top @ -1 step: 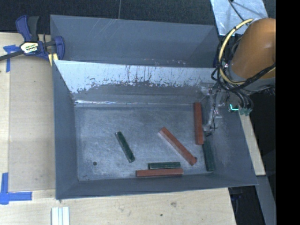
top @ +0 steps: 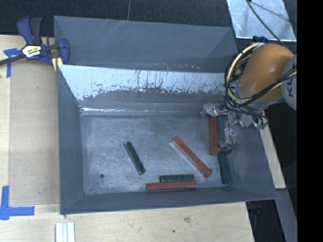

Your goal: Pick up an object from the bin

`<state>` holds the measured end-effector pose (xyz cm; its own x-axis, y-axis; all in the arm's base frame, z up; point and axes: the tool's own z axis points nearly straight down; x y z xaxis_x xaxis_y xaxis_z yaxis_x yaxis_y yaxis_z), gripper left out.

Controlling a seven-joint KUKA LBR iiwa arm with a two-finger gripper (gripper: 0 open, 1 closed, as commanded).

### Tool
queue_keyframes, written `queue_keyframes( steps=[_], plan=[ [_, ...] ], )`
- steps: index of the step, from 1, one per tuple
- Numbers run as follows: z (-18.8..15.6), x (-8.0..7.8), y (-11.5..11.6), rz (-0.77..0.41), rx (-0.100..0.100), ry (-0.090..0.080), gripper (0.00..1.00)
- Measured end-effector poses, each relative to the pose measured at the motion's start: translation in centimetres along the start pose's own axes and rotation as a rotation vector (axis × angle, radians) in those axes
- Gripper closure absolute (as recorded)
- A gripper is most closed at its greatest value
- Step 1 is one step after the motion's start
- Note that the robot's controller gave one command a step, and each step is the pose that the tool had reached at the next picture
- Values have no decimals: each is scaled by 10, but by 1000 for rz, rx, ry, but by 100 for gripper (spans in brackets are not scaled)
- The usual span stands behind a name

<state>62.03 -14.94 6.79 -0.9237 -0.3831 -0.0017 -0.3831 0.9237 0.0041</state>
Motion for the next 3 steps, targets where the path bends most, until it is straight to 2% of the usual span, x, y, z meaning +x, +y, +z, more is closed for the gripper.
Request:
queue_keyframes(
  steps=[1,2,3],
  plan=[
    [-34,-4,0,-347,2,-5,0],
    [-35,-13,10,-752,-6,-8,0],
    [-6,-13,5,-846,-1,-1,0]
  ],
)
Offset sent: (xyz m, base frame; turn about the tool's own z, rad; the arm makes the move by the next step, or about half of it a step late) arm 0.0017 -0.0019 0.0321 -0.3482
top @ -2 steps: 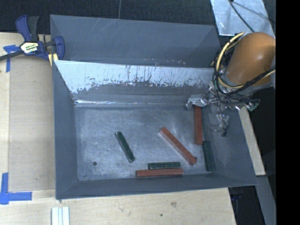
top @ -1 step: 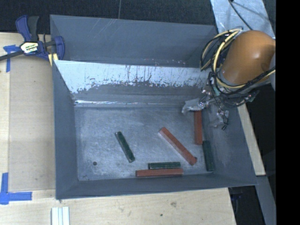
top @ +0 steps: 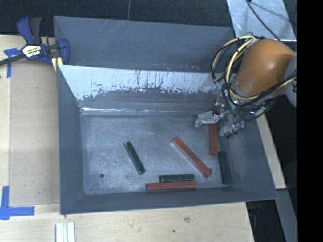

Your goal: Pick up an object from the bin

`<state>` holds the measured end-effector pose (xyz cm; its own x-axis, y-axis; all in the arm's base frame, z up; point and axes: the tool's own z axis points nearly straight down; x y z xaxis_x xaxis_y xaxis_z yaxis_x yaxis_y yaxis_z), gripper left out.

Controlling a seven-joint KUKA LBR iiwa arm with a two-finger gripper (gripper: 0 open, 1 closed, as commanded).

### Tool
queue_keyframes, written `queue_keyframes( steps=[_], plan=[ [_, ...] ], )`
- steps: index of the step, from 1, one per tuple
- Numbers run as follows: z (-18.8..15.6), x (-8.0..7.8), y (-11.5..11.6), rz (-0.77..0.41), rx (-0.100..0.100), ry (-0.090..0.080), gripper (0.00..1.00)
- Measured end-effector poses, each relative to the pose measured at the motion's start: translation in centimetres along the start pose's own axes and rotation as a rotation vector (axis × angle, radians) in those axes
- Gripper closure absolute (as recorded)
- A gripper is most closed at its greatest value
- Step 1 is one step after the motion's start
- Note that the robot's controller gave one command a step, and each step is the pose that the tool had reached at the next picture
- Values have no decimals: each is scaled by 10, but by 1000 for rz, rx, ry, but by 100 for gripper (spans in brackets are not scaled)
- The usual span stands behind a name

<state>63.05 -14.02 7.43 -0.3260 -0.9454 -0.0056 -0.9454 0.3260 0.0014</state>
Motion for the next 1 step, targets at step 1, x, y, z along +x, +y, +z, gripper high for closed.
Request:
queue_keyframes(
  steps=[1],
  plan=[
    [-1,-3,0,1,1,-2,0]
  ],
)
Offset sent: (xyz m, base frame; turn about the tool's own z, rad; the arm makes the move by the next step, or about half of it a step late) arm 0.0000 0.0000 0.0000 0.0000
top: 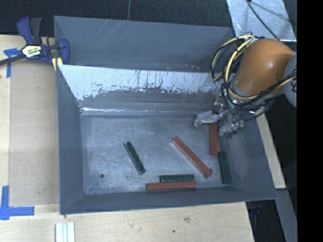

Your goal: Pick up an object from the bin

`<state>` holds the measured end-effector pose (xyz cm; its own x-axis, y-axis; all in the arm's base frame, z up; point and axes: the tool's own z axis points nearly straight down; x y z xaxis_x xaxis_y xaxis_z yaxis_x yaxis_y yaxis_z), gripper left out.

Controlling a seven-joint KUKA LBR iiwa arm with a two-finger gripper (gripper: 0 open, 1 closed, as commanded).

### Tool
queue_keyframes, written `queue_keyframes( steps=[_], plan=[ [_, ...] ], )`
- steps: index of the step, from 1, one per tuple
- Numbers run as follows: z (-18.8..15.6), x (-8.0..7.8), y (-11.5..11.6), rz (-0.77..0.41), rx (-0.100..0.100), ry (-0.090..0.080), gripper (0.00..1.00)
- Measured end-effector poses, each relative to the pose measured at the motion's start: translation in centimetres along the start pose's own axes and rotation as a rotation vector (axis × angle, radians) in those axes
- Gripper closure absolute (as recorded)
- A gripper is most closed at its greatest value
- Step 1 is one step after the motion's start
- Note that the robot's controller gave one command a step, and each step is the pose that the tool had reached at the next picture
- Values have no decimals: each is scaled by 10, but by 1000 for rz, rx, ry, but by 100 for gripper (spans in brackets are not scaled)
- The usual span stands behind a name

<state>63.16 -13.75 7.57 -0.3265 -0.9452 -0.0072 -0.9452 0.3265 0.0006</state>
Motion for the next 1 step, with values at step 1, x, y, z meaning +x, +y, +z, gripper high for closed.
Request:
queue_keyframes(
  steps=[1],
  plan=[
    [0,-1,0,3,0,-2,100]
  ],
)
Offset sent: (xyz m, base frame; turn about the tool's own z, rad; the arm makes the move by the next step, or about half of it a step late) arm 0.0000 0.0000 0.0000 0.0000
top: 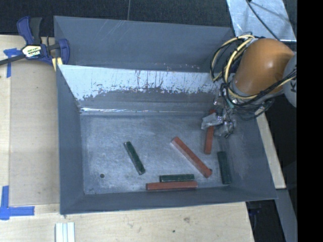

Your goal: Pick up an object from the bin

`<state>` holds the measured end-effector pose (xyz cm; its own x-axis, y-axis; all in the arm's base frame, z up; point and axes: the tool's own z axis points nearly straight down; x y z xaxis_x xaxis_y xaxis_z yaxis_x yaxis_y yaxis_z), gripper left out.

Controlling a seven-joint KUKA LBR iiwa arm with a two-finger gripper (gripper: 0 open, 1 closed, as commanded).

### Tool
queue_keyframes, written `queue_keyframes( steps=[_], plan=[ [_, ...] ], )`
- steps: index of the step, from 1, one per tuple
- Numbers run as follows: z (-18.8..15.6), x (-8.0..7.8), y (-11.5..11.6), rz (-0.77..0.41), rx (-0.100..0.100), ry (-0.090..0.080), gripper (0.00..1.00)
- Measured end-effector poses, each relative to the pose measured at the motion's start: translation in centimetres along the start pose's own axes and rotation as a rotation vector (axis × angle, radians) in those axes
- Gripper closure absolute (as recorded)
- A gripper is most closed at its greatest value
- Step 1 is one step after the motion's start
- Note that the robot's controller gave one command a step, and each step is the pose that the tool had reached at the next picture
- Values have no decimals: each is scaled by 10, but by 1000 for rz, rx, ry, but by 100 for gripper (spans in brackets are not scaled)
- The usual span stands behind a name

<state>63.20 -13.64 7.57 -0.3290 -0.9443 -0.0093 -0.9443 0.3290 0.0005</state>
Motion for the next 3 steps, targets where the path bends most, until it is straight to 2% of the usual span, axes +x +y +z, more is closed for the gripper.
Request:
queue_keyframes(
  steps=[2,3],
  plan=[
    [-12,-1,-2,3,5,6,100],
    [-52,-1,-2,7,4,7,100]
  ],
)
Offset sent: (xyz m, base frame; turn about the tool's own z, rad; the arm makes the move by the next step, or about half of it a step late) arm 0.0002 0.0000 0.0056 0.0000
